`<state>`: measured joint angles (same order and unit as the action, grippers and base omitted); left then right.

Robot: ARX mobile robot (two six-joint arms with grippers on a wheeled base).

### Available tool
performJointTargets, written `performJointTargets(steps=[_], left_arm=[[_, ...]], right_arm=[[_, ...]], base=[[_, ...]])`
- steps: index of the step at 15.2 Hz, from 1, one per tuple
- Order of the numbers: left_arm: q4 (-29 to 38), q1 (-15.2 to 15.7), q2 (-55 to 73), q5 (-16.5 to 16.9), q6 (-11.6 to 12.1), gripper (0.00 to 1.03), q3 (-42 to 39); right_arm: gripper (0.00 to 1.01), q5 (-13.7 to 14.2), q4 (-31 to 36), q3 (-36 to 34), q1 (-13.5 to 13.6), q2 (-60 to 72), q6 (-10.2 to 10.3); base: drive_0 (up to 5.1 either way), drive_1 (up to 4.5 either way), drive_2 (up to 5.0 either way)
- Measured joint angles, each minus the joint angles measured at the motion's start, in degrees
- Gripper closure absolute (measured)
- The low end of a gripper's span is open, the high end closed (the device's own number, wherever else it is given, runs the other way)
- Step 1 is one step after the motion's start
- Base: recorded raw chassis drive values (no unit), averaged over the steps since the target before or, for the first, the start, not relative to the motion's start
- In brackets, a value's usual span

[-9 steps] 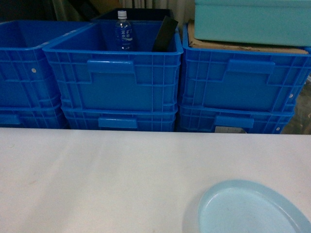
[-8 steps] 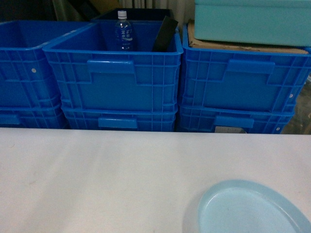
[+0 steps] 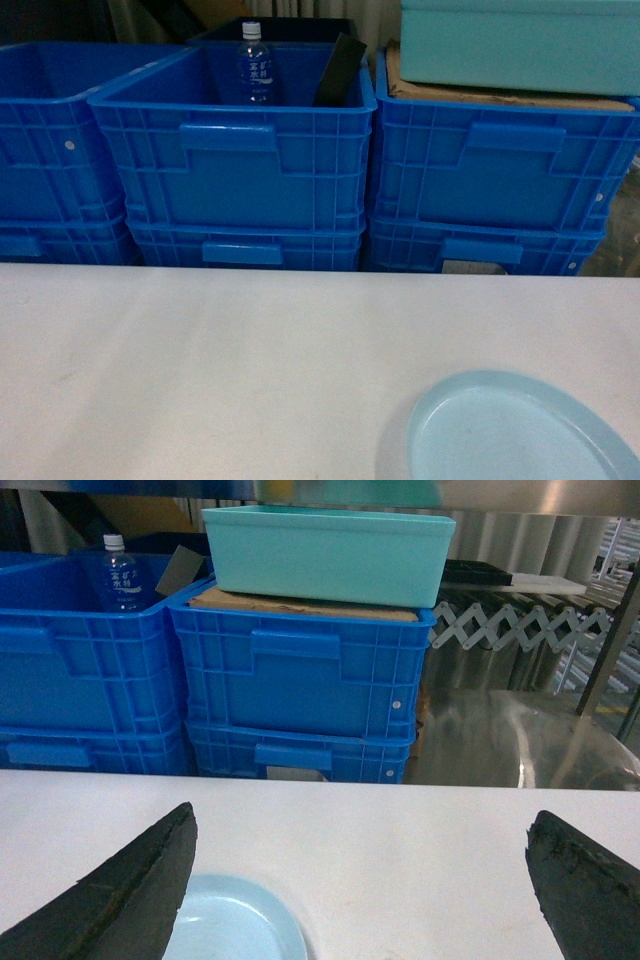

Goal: Place blue tray on left shelf second layer neatly

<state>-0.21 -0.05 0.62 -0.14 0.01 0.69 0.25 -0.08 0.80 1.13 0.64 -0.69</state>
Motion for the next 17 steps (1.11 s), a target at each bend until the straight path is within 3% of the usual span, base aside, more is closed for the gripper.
performJointTargets(steps=[12, 13, 15, 16, 17], left_arm=[[-0.02, 0.00, 0.00, 0.00, 0.00, 0.05, 0.00], [-0.02, 0.00, 0.00, -0.02, 0.00, 0.05, 0.00], [0.00, 0.00, 0.00, 0.11, 0.00, 0.05, 0.00], [0.00, 0.00, 0.00, 0.11, 0.00, 0.05, 0.00], [-0.02, 0.00, 0.00, 0.11, 0.00, 0.05, 0.00]], right_arm=[[0.03, -0.02, 0.00, 0.00, 0.00, 0.00, 0.00], [0.03, -2.58, 2.16, 0.15, -0.79, 2.60, 1.66], [0.03, -11.63, 15.39, 5.22, -3.80, 24.48, 9.94], [0.03, -16.98, 21.49, 11.04, -4.68, 37.11, 14.01], [0.03, -21.20, 21.57, 17.59, -5.79, 47.34, 16.74]], base=[[0.0, 0.00, 0.0], [0.0, 0.00, 0.0], [0.0, 0.00, 0.0], [0.0, 0.00, 0.0], [0.0, 0.00, 0.0]])
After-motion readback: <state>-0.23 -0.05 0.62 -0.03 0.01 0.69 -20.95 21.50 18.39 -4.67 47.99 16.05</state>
